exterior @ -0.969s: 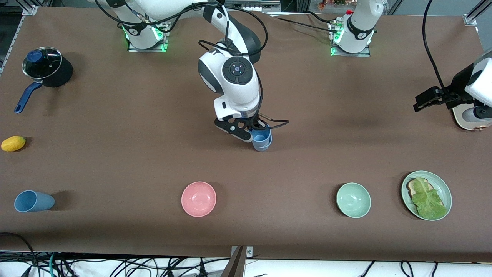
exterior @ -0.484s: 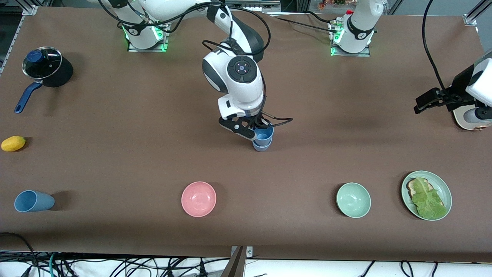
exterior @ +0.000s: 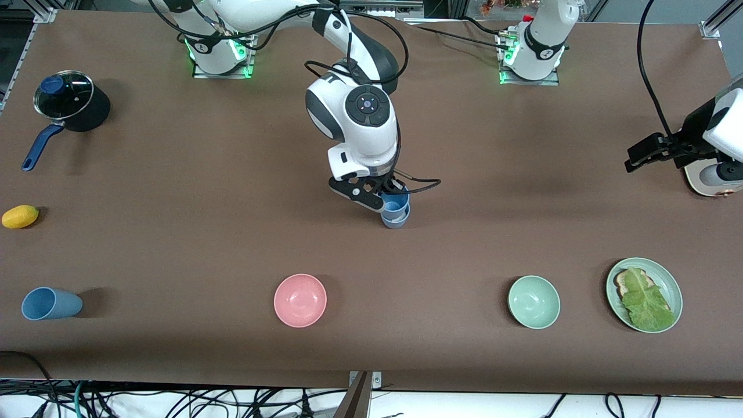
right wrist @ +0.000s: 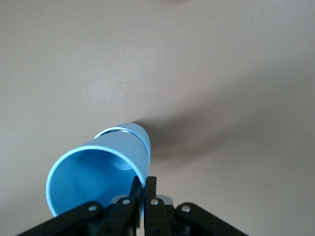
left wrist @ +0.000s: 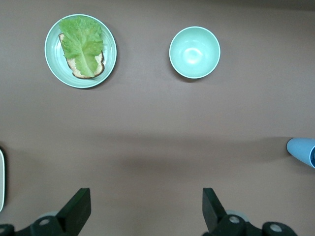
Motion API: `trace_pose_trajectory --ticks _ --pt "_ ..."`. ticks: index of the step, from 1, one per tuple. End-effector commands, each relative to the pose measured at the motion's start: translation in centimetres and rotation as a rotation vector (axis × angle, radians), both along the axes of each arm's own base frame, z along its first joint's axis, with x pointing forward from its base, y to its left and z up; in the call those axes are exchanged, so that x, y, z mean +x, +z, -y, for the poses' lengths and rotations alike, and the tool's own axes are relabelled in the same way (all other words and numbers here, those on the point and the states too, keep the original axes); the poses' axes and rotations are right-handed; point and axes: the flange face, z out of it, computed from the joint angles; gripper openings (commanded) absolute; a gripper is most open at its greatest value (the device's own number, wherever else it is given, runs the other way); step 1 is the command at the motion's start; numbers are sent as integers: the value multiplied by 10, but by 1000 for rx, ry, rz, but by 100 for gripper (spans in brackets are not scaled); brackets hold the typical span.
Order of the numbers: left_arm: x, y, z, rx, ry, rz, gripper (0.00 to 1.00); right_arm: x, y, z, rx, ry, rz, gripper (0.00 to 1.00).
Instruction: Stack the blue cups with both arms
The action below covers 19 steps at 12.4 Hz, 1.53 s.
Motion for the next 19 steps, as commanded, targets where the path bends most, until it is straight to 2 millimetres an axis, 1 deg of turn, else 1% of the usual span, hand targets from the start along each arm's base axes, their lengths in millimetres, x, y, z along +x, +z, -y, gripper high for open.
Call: trace_pose_trajectory --ticks 1,2,3,5,6,7,8,9,10,11,12,13,14,15,16,17,19 --pt "6 2 3 -4 -23 4 100 0 -2 -4 -15 -8 13 3" --pt "6 2 3 -4 -23 2 100 0 -2 -5 -13 -8 15 27" --pt "6 2 4 -5 -24 2 100 0 -1 -5 -12 -9 14 39" --pt "6 2 4 -3 -24 2 100 1 2 -3 -13 -6 13 58" --pt "6 2 3 -4 -23 2 100 5 6 1 -13 -11 15 73" --pt "6 2 4 -3 -24 2 100 8 8 6 -19 -9 14 76" --pt "6 1 4 -5 -24 1 100 18 7 21 -42 -23 1 84" --pt "6 1 5 -5 -26 1 100 28 15 38 -58 -4 -9 92" --pt "7 1 6 -5 -27 -1 100 45 22 65 -71 34 -27 100" --pt "6 1 6 -3 -27 -1 100 65 42 103 -69 80 -42 100" --pt "6 1 6 -5 -27 1 100 84 52 140 -75 125 -61 100" --pt "6 1 5 -3 -26 -1 100 96 61 168 -82 157 -72 100" --pt "6 1 5 -5 -26 -1 100 110 73 203 -82 159 -75 100" --pt "6 1 6 -5 -27 1 100 124 83 244 -71 173 -90 100" --pt "6 1 6 -5 -27 -1 100 132 94 283 -48 213 -122 100" --pt "6 1 6 -5 -27 -1 100 134 106 315 -30 258 -155 100" --pt "7 0 6 -5 -27 -2 100 134 137 391 -6 296 -194 100"
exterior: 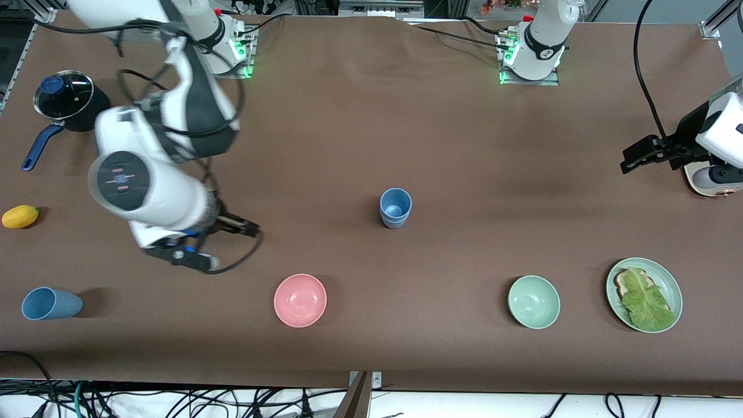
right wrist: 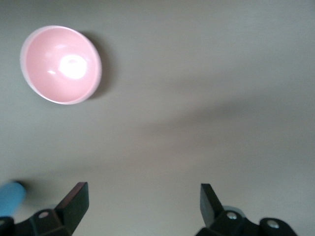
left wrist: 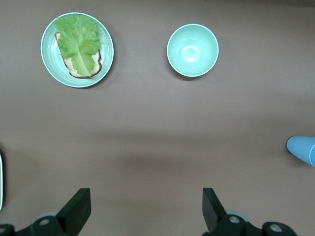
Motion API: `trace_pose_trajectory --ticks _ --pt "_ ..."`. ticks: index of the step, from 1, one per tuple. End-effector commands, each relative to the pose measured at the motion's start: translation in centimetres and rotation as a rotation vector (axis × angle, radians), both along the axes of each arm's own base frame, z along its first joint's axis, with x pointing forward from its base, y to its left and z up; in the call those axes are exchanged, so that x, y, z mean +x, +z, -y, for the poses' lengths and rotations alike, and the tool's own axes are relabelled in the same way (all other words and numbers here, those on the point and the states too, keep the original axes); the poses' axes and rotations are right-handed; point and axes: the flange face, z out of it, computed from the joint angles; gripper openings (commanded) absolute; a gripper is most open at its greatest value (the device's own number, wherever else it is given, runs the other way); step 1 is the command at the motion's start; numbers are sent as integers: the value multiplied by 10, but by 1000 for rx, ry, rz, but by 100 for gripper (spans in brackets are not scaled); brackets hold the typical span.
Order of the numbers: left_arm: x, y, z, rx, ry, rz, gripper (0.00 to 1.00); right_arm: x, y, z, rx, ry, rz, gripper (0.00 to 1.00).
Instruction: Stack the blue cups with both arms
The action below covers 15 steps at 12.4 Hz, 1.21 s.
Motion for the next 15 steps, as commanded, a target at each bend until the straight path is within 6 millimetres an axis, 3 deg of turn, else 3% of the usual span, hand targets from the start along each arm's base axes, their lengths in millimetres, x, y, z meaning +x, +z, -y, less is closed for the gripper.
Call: trace_pose_trajectory --ticks 1,3,5,7,8,10,15 --pt "4 5 1 -3 -19 6 100 -13 51 74 66 97 -45 100" --pt "5 3 1 -5 -19 3 100 -24 70 126 76 120 -74 100" --pt "6 1 2 -5 -21 0 100 -58 82 150 75 95 -45 100" --pt "6 1 2 -5 -21 0 100 -93 84 157 64 89 -8 100" --pt "6 1 2 -5 -21 0 100 -101 86 159 65 86 -9 100" --pt "6 1 2 -5 -21 0 100 -99 95 167 62 90 2 100" --pt "6 1 2 -5 -21 0 100 -99 97 167 58 139 10 100"
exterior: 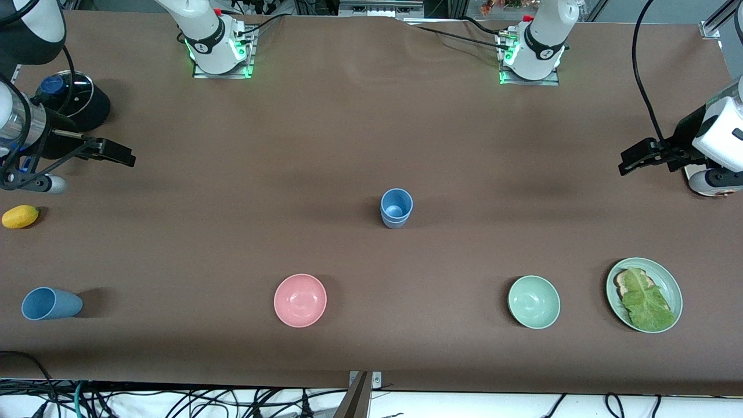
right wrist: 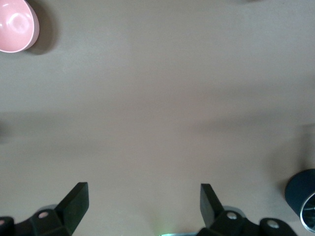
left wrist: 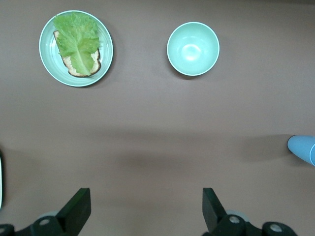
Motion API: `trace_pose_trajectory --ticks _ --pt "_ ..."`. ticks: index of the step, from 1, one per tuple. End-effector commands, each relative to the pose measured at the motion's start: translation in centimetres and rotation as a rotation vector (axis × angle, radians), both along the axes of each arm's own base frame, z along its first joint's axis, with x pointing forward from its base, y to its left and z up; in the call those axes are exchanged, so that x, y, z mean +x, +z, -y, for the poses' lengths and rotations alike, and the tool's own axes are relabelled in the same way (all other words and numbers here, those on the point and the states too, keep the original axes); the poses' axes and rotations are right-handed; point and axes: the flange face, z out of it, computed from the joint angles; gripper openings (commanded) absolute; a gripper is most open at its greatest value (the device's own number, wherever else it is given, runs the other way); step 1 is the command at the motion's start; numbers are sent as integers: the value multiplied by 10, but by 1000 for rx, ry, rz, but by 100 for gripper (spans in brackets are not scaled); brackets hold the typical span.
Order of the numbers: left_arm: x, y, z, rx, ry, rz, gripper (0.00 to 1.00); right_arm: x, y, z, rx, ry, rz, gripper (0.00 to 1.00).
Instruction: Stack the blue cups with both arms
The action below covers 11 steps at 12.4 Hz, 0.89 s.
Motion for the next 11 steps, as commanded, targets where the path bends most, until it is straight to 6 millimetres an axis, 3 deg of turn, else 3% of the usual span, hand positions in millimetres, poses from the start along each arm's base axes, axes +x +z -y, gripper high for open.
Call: trace_pose_trajectory --ticks 1,7,11 --pt "4 5 3 -5 -23 6 100 -5 4 3 -19 49 17 100" --pt "4 5 10 0 -32 6 100 -6 15 12 -45 95 2 100" --pt "4 5 9 0 -31 6 100 -5 16 5 -36 88 13 100"
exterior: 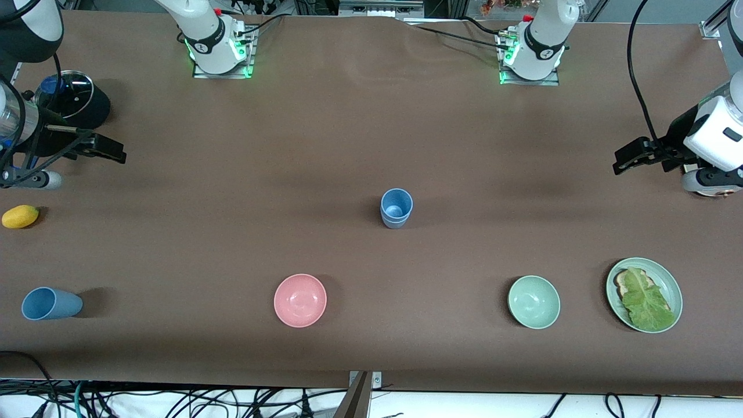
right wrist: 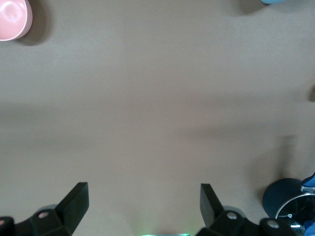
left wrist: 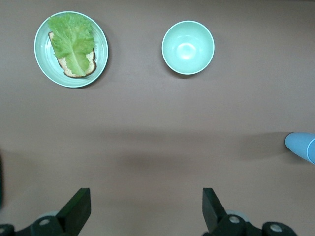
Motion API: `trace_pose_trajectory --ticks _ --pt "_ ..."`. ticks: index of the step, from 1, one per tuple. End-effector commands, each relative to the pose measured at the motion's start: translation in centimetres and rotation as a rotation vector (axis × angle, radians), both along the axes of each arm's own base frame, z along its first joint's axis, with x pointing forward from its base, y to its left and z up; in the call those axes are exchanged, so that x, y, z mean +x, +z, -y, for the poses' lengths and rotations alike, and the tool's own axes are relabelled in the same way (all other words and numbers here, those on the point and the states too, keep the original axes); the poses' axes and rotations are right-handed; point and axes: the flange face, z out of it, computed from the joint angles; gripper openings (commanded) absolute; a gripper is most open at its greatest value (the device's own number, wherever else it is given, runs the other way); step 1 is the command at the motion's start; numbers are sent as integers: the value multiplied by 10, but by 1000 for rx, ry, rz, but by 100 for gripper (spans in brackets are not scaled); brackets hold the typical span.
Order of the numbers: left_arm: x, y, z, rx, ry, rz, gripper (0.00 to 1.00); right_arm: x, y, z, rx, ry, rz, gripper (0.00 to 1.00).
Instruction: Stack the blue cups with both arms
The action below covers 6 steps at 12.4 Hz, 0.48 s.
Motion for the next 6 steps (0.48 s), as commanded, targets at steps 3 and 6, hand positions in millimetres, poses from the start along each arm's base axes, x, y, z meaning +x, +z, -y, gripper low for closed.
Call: trace_pose_trajectory --ticks 3,6 --pt "4 6 0 0 -16 8 100 -4 9 -1 1 15 7 100" --pt "4 6 -1 0 -14 8 100 -3 8 -1 2 10 7 100"
